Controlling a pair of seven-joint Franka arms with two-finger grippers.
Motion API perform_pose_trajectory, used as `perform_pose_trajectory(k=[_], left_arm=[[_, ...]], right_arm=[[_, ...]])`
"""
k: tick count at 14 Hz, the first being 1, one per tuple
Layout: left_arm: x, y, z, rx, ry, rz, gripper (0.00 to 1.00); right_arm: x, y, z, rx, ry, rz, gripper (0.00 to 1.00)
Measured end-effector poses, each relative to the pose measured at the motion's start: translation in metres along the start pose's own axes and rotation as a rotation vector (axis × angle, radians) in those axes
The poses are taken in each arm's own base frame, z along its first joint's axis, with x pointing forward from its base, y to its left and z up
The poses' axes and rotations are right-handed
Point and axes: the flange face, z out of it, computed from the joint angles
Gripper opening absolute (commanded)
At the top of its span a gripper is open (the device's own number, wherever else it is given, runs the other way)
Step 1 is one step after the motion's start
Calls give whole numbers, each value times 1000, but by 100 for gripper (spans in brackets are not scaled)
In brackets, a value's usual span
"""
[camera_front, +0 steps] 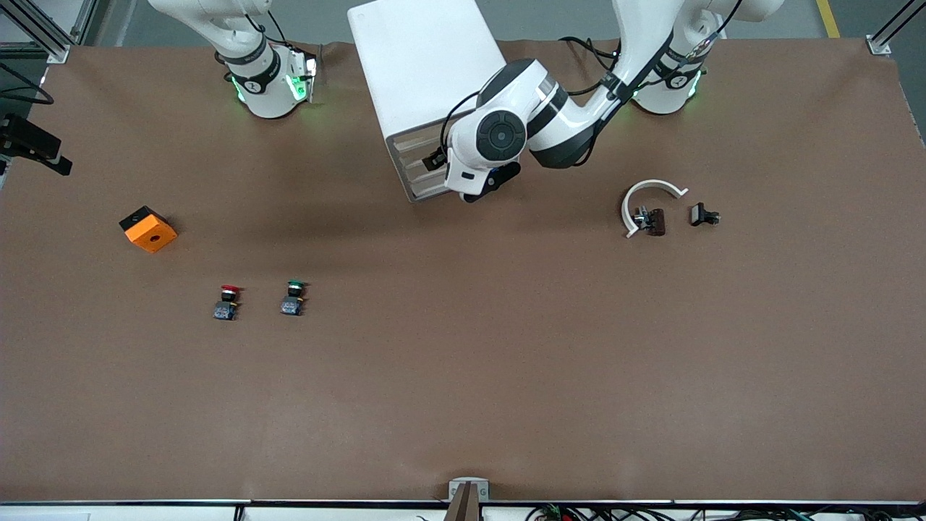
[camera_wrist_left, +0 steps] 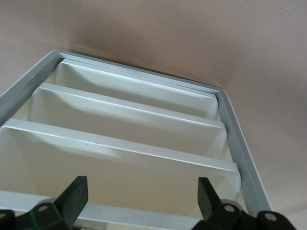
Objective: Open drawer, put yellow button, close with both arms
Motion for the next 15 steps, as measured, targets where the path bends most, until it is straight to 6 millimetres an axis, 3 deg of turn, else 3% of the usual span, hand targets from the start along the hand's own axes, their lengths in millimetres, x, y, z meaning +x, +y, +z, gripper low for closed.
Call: perform_pose_trajectory(k=[4,9,13,15], left_arm=[[9,2,-8,-5,73,25,100],[67,-6,-49,-28,209,9,100],[96,-9,-78,-62,292,2,100],[121,-17,-99,-90,294,-30,100]], right_arm=[[0,0,0,-2,0,0,100],[0,0,0,-3,-1,0,100],[0,0,1,-3,-2,-1,100],[0,0,1,-3,-2,-1,100]])
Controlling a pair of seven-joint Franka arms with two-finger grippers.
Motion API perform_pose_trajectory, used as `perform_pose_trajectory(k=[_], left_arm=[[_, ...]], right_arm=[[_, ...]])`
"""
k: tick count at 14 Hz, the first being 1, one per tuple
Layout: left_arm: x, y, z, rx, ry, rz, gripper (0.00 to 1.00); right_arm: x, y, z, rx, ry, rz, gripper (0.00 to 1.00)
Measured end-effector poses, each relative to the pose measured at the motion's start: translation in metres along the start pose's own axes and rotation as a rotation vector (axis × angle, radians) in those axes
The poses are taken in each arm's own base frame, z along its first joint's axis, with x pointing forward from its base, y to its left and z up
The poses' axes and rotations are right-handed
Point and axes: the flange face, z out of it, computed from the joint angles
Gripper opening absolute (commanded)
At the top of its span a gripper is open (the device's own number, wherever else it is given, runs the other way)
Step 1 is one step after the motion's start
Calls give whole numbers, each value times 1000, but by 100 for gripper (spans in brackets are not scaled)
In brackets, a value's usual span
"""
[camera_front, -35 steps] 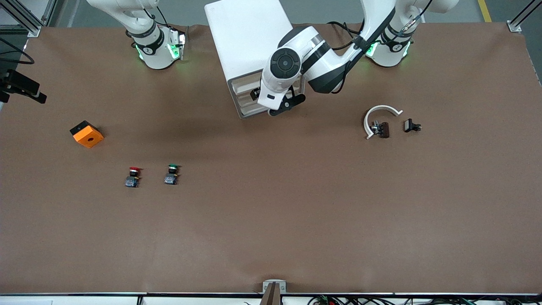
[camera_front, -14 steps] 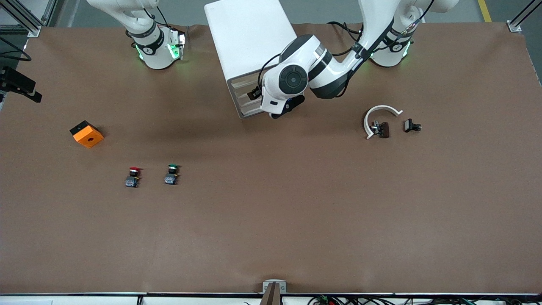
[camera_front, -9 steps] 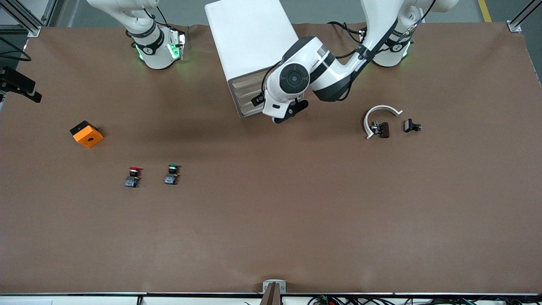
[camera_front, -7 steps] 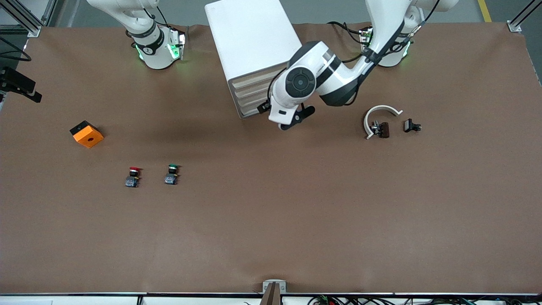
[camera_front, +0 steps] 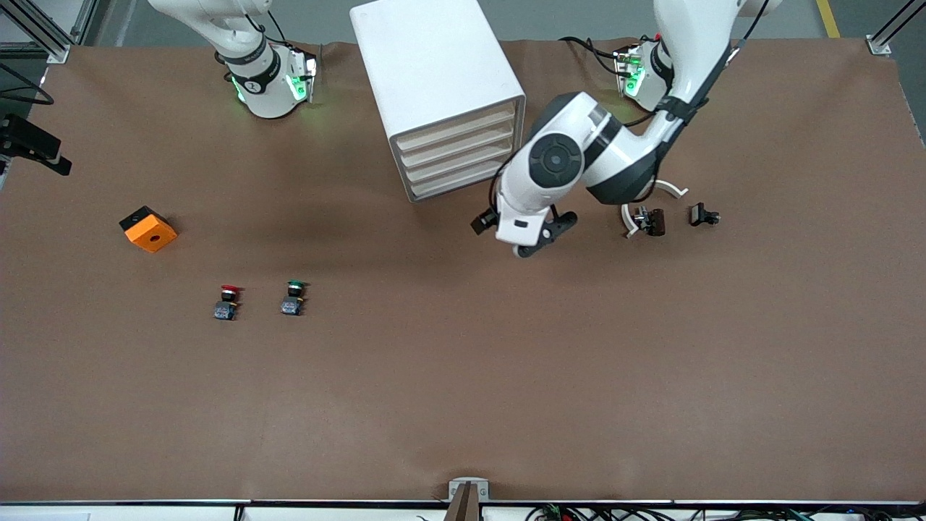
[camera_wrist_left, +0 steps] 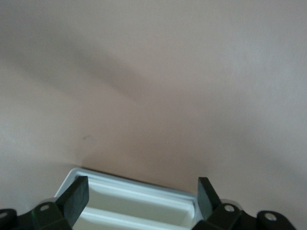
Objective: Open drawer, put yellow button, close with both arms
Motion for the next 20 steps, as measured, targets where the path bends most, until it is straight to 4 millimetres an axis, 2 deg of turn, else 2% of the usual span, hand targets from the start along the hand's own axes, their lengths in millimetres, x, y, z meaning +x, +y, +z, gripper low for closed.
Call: perform_pose_trajectory(k=[2,5,9,12,17,20], left_arm=[[34,-8,-19,-25,1,-22,100],[58,-21,-43,1,-2,-19,100],[95,-59,-84,47,8,77,100],[110,-88,-108,102,20,141,100],[133,-149,-156,178,-21,300,100],[138,-171,-166,202,-19,357,100]], right_arm=[[0,0,0,0,0,0,100],[0,0,0,0,-1,1,100],[0,0,0,0,-1,2,100],[0,1,0,0,-1,22,100],[0,2,0,0,1,47,100],[-1,11,0,3,4,68,100]])
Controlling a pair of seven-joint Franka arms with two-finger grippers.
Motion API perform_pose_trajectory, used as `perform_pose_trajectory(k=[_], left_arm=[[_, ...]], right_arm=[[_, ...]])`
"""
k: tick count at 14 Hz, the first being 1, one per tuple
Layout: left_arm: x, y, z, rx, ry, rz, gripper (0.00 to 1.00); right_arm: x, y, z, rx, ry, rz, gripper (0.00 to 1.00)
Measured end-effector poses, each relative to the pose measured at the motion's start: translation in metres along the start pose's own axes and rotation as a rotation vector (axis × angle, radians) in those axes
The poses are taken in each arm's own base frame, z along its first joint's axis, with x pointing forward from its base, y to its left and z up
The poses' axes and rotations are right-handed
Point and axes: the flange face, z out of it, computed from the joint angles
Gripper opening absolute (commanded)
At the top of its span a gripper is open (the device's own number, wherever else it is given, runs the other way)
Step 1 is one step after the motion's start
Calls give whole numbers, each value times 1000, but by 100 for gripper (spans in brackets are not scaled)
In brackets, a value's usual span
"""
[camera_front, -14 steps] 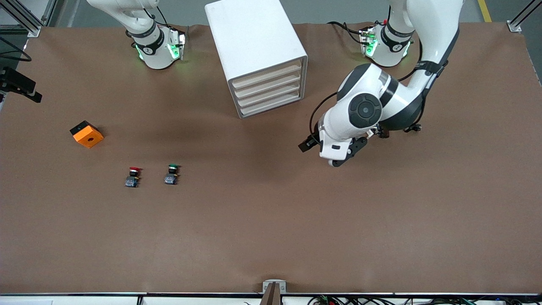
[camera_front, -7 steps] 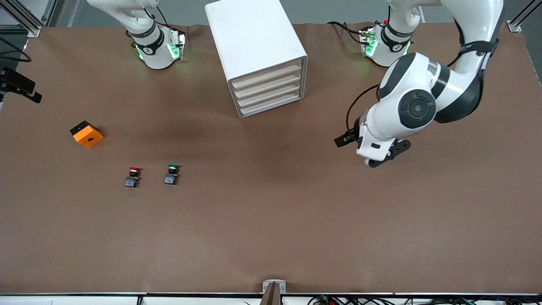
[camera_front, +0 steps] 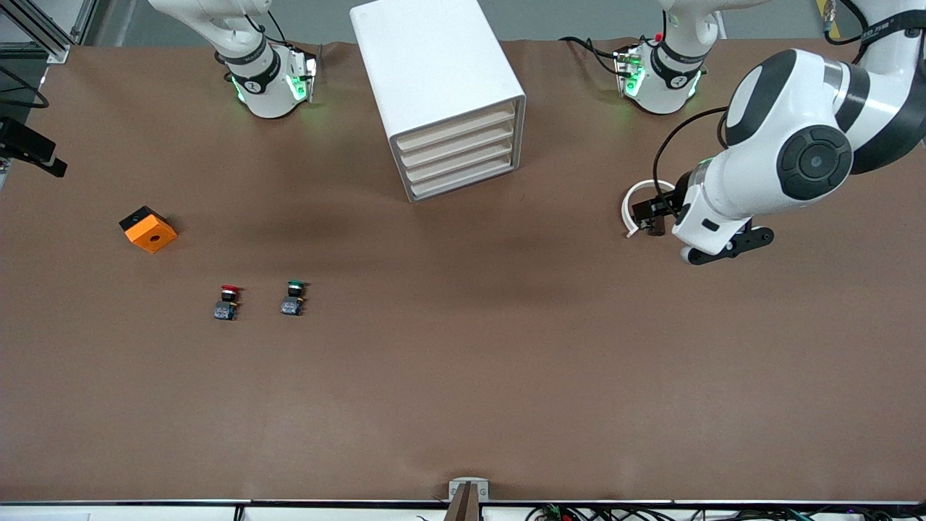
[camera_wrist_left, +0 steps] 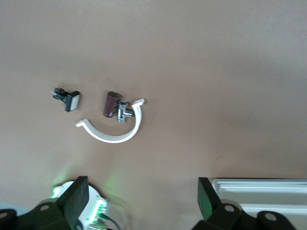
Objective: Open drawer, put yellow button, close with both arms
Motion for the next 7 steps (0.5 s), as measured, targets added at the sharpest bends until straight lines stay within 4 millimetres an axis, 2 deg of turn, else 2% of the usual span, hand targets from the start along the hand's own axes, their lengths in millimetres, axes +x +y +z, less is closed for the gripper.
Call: perform_pose_trajectory(k=[7], left_arm=[[-11,-55,0,27,10,119,100]], right_arm=[[0,7,0,6,2,15,100]])
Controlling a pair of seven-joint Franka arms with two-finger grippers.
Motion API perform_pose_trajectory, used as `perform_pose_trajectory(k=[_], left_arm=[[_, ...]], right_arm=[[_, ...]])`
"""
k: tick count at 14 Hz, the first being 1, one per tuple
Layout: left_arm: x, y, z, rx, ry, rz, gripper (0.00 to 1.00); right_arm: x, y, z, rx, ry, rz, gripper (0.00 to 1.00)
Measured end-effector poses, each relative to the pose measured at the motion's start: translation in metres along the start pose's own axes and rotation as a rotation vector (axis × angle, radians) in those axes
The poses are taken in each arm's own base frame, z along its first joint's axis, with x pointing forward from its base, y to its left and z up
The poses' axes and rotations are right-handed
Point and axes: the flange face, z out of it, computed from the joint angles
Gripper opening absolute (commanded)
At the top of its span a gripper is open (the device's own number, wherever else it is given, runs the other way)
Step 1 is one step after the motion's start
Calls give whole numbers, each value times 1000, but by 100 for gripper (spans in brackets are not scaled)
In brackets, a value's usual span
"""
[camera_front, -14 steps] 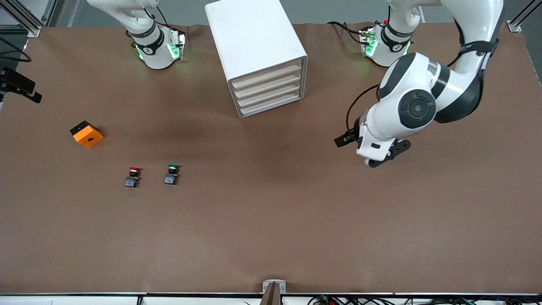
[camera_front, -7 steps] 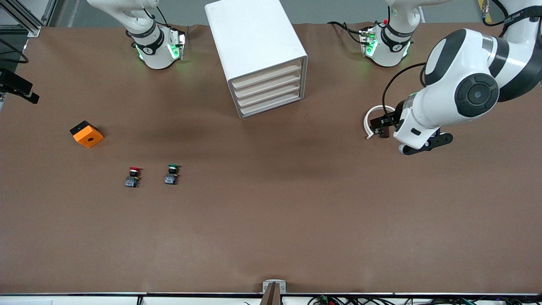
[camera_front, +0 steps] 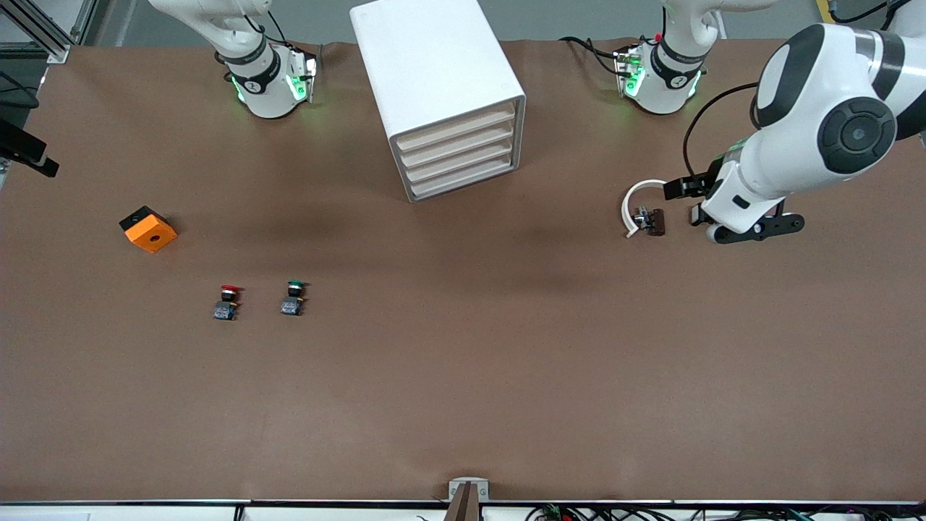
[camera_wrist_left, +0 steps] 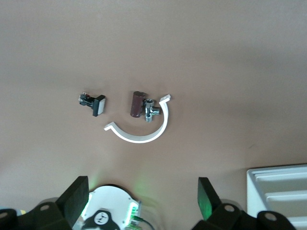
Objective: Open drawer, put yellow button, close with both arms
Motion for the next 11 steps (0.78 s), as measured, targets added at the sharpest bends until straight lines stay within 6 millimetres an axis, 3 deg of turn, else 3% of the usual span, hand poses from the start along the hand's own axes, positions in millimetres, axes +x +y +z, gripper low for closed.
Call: perform_pose_trajectory(k=[8,11], left_arm=[[-20,-92,-2,-53,87,93,100],[-35,-108,4,-67,146,79,100]], right_arm=[[-1,-3,-1,0,0,-6,100],[-4,-5,-5,1,5,-9,100]])
